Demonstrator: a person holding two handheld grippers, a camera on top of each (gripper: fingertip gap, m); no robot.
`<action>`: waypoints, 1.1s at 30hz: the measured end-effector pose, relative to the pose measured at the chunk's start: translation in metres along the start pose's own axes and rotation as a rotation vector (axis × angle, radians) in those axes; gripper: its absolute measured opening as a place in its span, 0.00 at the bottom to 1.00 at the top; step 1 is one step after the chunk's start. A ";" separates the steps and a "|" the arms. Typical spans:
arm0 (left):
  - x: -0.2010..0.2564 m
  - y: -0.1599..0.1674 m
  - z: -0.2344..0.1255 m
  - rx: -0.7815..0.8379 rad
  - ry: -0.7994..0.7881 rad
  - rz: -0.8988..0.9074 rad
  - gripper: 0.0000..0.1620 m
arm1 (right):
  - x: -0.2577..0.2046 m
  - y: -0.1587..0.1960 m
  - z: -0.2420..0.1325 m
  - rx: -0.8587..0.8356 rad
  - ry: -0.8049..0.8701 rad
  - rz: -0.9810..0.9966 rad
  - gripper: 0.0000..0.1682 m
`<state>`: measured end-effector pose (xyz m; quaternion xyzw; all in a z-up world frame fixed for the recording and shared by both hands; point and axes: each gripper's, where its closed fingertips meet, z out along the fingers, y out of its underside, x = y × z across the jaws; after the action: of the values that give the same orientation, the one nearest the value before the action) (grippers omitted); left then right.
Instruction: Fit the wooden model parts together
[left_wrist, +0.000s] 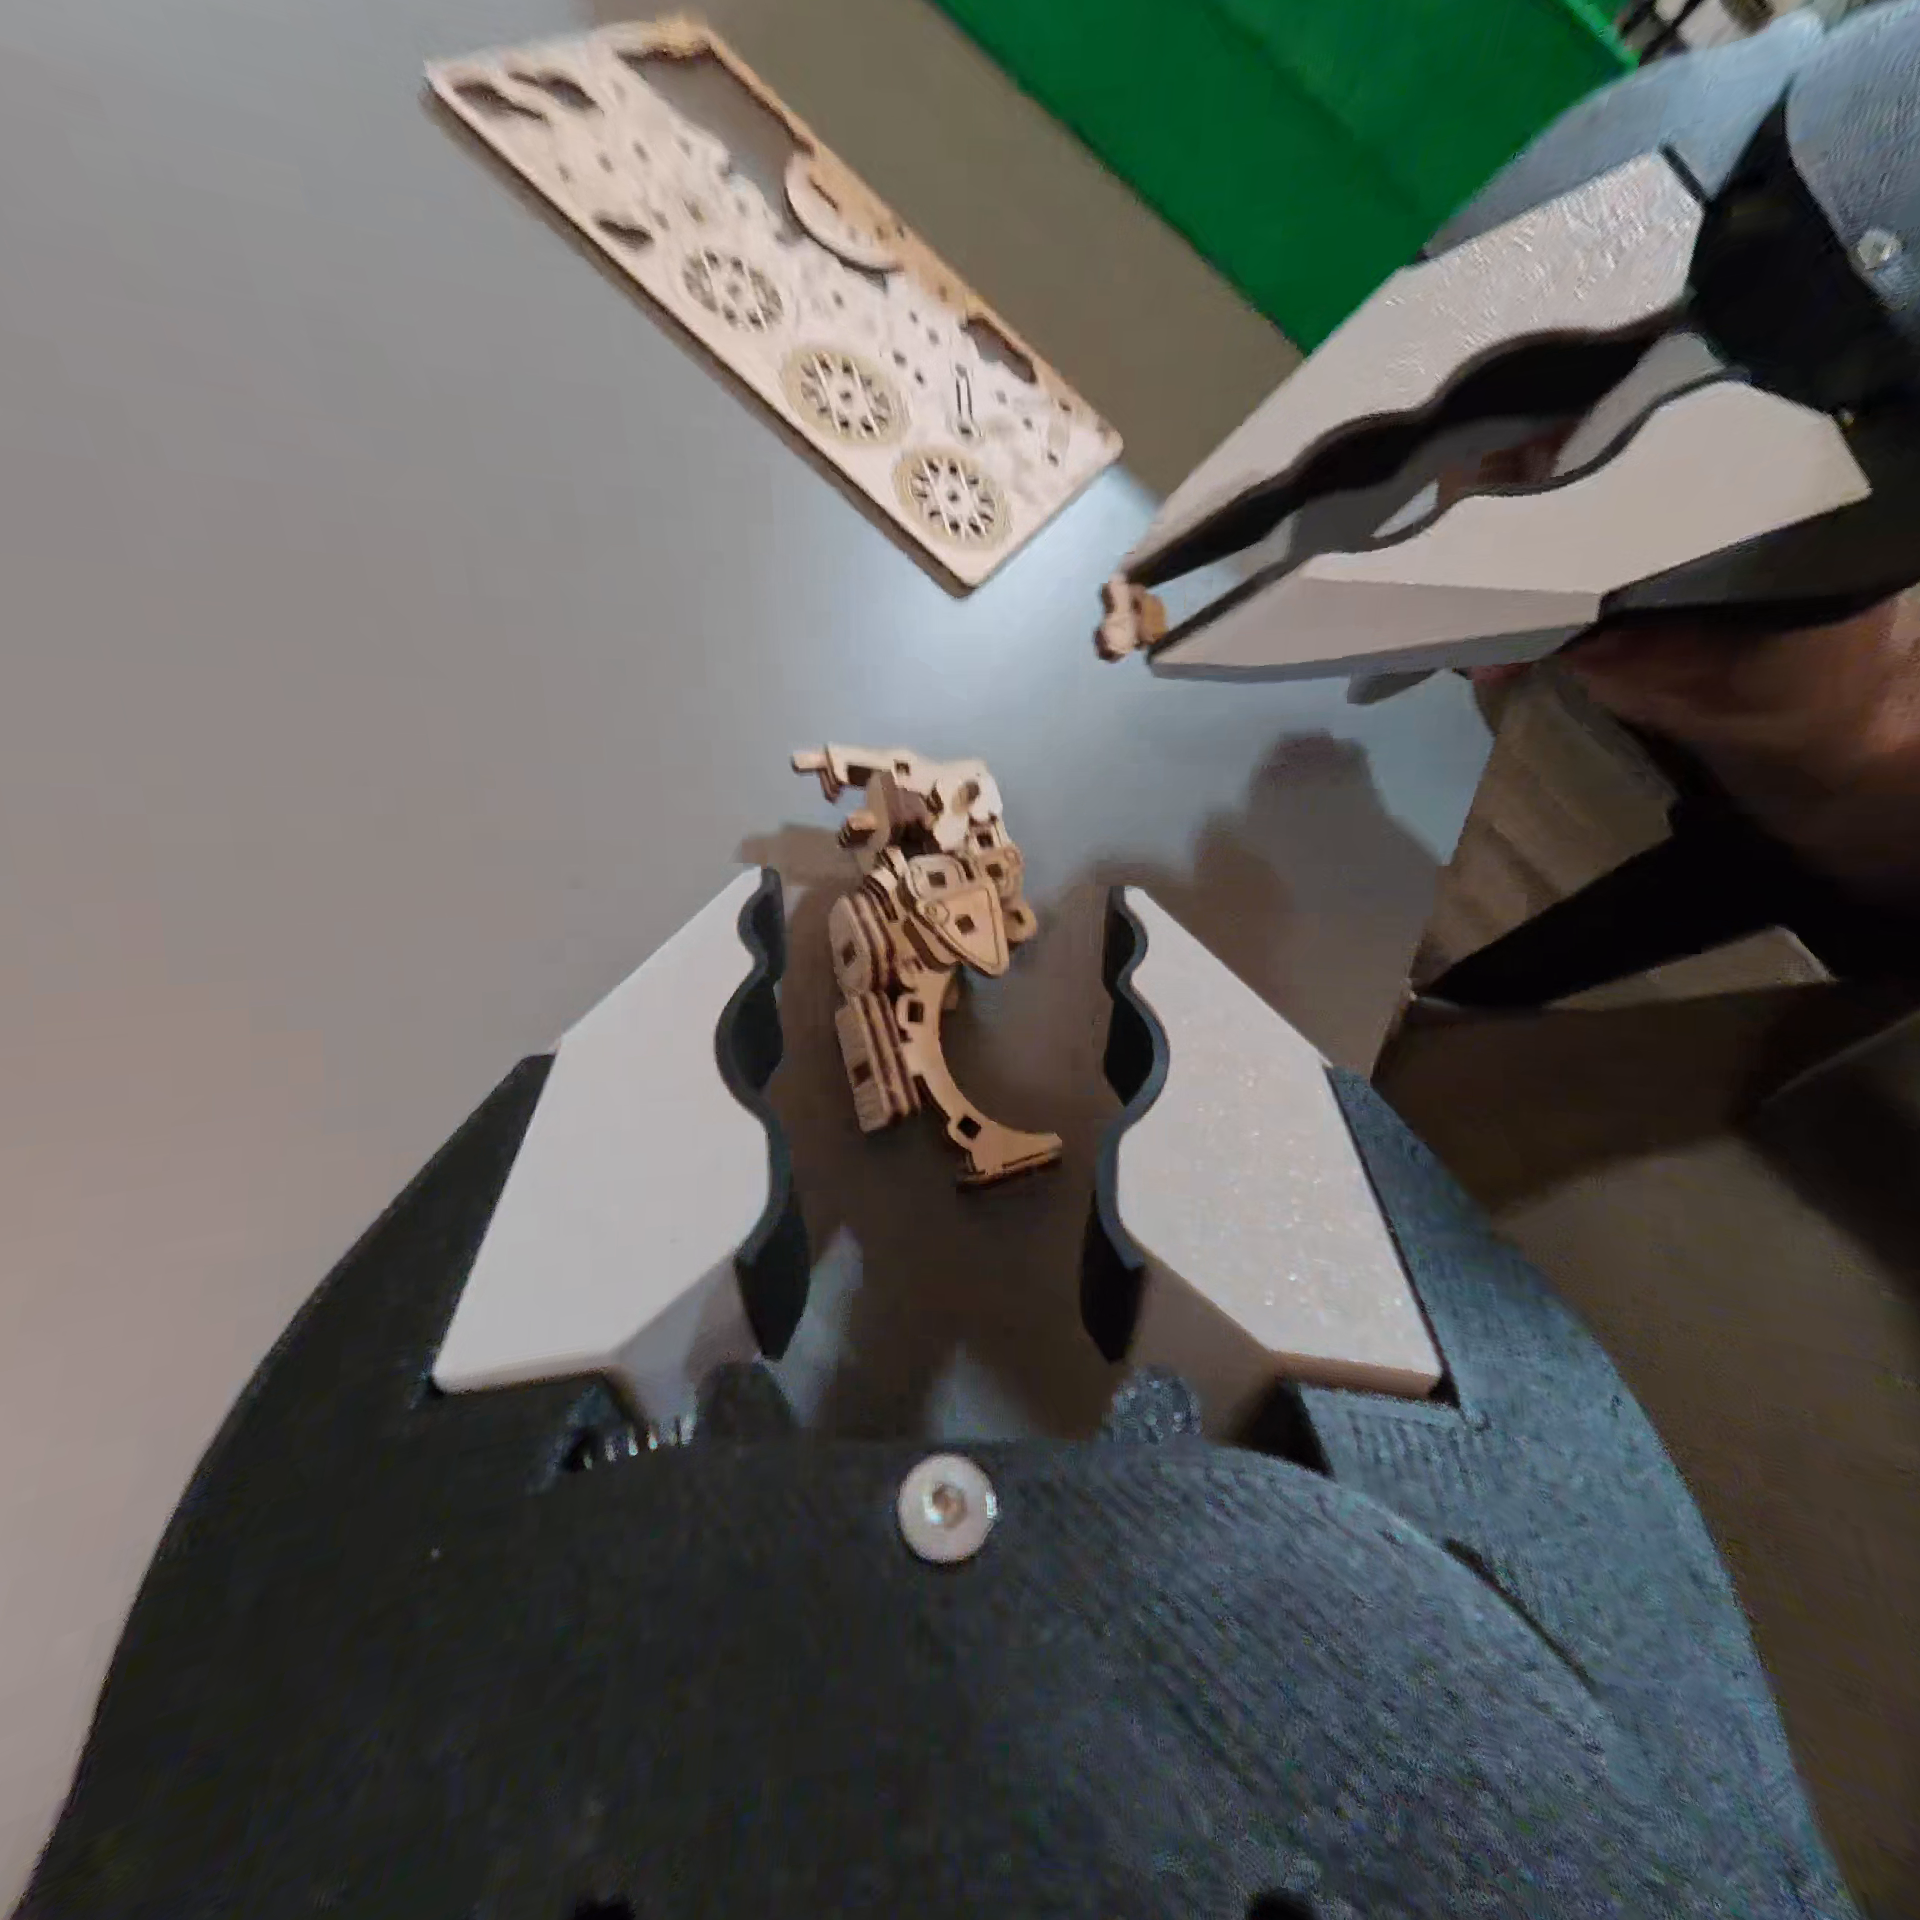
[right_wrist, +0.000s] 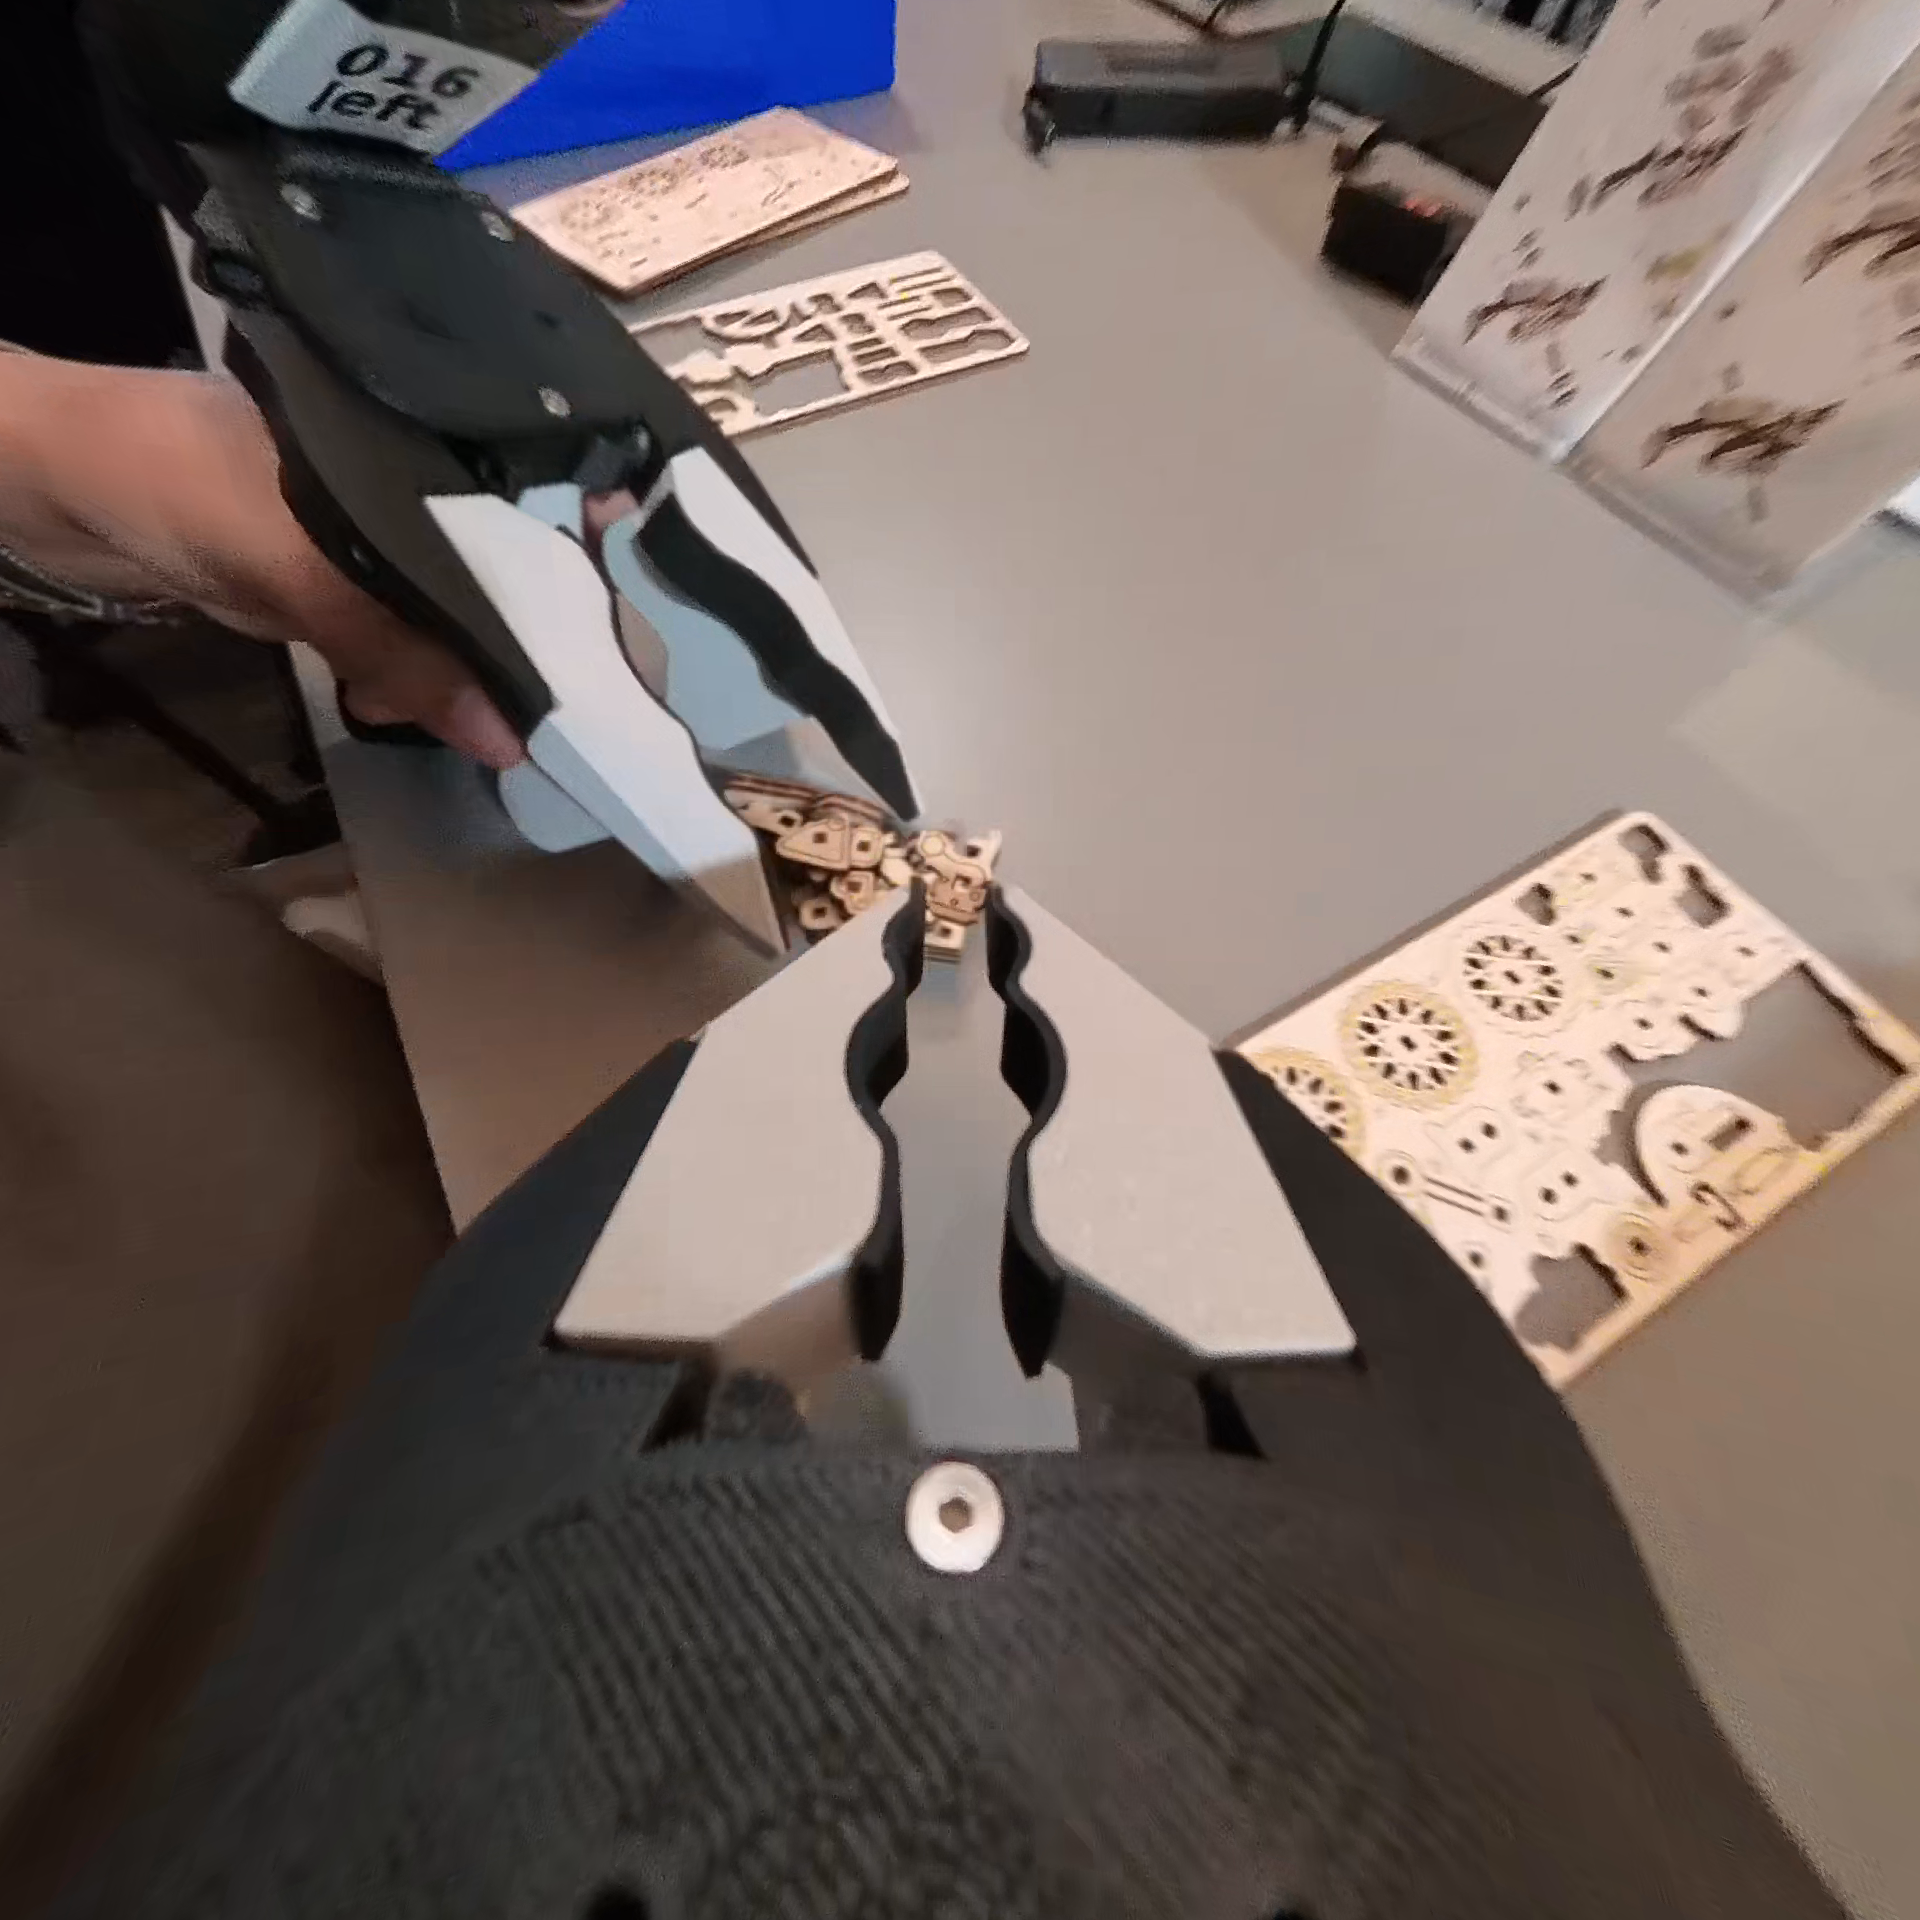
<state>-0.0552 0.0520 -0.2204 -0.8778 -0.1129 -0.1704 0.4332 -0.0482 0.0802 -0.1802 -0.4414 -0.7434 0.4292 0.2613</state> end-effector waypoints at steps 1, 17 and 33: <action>0.001 0.005 0.003 -0.025 0.013 -0.010 0.38 | -0.003 0.002 0.006 -0.018 -0.020 0.006 0.06; -0.003 0.006 0.006 -0.037 0.029 -0.027 0.26 | -0.011 0.016 0.033 -0.118 -0.122 0.058 0.06; -0.003 0.006 0.006 -0.039 0.027 -0.023 0.25 | -0.010 0.018 0.032 -0.160 -0.095 0.021 0.06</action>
<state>-0.0549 0.0532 -0.2294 -0.8823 -0.1137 -0.1890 0.4157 -0.0604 0.0624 -0.2119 -0.4477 -0.7823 0.3915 0.1853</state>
